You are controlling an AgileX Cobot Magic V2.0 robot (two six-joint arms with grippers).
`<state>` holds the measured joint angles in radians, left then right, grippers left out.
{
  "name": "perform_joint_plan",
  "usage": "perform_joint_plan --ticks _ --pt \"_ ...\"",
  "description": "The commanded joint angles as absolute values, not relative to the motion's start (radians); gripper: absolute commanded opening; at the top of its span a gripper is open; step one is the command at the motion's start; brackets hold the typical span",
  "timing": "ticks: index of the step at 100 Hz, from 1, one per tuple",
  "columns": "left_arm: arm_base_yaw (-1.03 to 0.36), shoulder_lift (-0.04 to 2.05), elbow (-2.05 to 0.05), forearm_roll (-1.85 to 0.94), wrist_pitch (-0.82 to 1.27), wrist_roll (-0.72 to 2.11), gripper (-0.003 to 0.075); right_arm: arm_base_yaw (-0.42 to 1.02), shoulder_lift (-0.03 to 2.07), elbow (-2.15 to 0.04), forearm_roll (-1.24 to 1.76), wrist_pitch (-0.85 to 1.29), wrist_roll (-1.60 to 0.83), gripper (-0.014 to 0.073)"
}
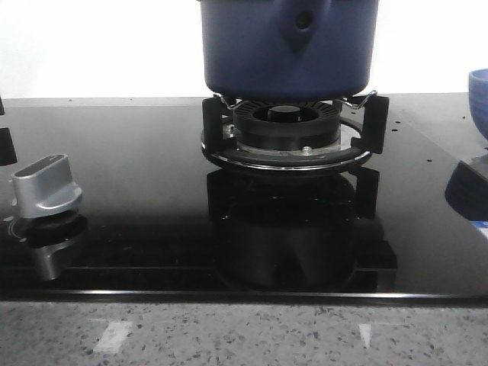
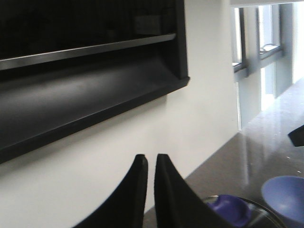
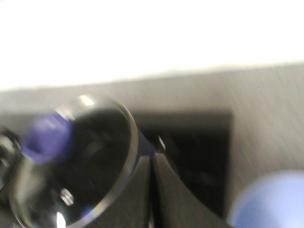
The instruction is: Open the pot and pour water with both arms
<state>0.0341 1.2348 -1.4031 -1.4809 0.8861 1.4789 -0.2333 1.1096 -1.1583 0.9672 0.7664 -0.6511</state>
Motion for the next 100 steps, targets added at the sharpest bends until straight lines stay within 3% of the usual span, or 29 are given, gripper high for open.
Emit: perform_joint_plan --ticks 1,14,35,66,100 --pt "0.04 1.137 -1.371 -1.531 0.715 1.454 -0.002 -0.198 1.021 -1.107 1.169 0.593 -0.845 -0.0053" --pt "0.035 1.005 -1.24 -1.536 0.474 1.462 -0.002 -0.14 0.913 -0.986 1.236 0.438 -1.009 -0.0053" --pt "0.035 0.798 -0.915 -1.572 0.312 1.491 -0.002 -0.118 0.704 -0.748 1.236 0.364 -1.158 -0.0053" --pt "0.035 0.443 -0.401 -1.862 0.333 1.712 -0.002 -0.118 0.303 -0.356 1.26 0.242 -1.16 -0.0053" --pt "0.035 0.24 -0.286 -1.873 0.356 1.72 -0.002 -0.118 0.167 -0.252 1.297 0.251 -1.16 -0.0053"
